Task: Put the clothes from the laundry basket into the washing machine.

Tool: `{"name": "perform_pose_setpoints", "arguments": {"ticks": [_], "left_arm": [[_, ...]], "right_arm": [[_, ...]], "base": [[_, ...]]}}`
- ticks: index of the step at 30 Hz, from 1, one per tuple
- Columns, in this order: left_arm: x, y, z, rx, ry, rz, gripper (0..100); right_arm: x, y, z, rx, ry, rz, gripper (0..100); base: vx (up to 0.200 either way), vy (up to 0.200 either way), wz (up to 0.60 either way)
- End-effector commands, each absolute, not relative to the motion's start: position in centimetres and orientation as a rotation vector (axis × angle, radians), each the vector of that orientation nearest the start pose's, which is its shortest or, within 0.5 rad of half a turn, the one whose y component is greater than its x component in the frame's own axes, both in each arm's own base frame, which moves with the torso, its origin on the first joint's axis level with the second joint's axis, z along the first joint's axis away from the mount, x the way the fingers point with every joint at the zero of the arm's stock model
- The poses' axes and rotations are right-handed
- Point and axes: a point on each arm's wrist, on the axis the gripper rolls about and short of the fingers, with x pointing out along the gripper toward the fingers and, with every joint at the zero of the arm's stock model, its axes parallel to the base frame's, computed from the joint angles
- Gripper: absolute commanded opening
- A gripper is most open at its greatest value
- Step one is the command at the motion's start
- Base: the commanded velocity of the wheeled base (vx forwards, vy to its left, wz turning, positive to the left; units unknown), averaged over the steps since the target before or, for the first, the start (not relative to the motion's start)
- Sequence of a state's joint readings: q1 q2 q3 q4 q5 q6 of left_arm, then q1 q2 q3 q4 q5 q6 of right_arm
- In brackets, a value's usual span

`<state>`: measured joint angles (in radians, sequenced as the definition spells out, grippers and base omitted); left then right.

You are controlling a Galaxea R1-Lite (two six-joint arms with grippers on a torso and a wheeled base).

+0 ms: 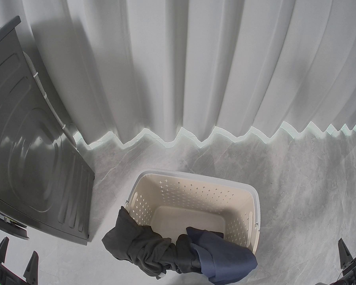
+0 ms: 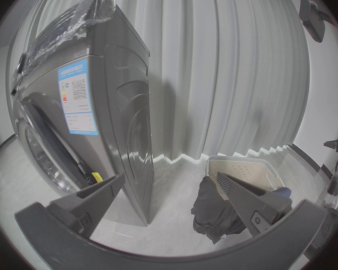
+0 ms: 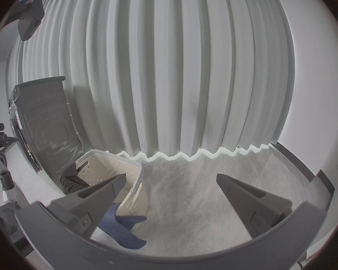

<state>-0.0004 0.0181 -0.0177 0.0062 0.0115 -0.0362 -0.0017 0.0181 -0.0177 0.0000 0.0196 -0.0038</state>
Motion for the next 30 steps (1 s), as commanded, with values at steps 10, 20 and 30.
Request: {"name": "perform_pose_setpoints", "arguments": {"ticks": [10,20,30], "left_arm": [[-2.29,0.03,7.57,-0.037,0.004,0.012,100],[-2.29,0.03,7.57,-0.035,0.004,0.012,100],[-2.29,0.03,7.57,-0.035,0.004,0.012,100]], "right_arm": [[-2.23,0.05,7.61,-0.005,0.006,0.018,100],[-2.23,0.05,7.61,-0.005,0.006,0.018,100],[-2.23,0.05,7.61,-0.005,0.006,0.018,100]], "base": [[0.100,0.000,0.00],[0.020,0.000,0.00],[0.180,0.000,0.00]]}}
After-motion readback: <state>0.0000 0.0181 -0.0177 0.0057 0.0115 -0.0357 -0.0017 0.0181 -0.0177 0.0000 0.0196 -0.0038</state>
